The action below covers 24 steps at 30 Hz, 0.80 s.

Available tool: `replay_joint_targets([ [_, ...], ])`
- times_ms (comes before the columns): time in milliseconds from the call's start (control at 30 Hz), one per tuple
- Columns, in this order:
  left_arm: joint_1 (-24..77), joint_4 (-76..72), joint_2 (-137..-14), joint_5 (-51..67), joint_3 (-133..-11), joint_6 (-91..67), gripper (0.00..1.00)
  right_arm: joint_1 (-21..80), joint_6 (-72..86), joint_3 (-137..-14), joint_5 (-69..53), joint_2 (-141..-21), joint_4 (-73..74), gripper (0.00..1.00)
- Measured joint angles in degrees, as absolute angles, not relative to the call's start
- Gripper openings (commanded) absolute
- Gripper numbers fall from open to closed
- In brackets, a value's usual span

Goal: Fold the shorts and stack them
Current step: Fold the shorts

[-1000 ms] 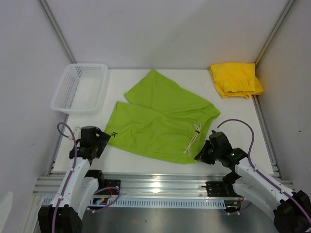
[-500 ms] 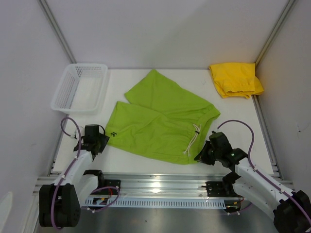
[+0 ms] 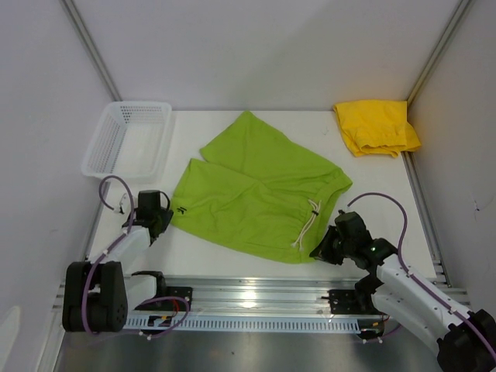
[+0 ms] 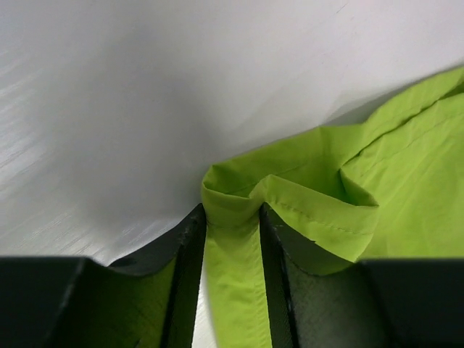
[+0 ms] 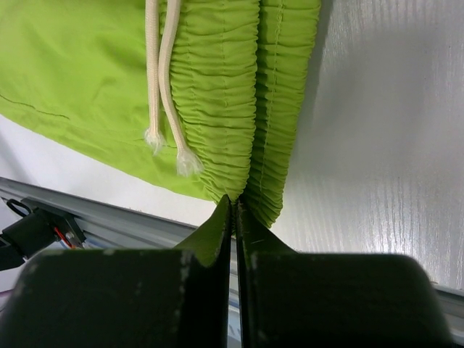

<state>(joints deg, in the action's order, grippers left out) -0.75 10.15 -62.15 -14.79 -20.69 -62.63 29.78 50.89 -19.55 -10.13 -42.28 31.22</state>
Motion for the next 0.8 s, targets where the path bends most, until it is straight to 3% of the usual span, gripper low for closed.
replay_joint_targets([
  [67,-0.8,8.8,-65.2,-14.7,-22.0,-62.8,0.28,29.8,51.0,-19.6,-10.4,-41.9,31.6,0.00],
  [100,-0.8,8.3,-66.4,-14.6,-22.6,-63.0,0.19,29.8,51.0,-19.6,-10.5,-41.7,31.8,0.00],
  [200,-0.8,7.3,-69.6,-14.3,-24.0,-63.3,0.04,29.9,51.0,-19.6,-10.6,-40.9,32.3,0.00],
  [367,-0.8,9.3,-70.9,-13.9,-25.8,-63.4,0.02,29.9,51.0,-19.5,-10.7,-40.0,33.0,0.00],
  [567,-0.8,21.5,-70.2,-14.8,-31.0,-61.7,0.00,30.1,51.0,-19.6,-12.4,-38.5,35.8,0.00],
  [800,-0.9,30.2,-60.6,-15.3,-35.9,-59.3,0.00,32.1,49.8,-19.6,-16.5,-32.0,39.2,0.00],
])
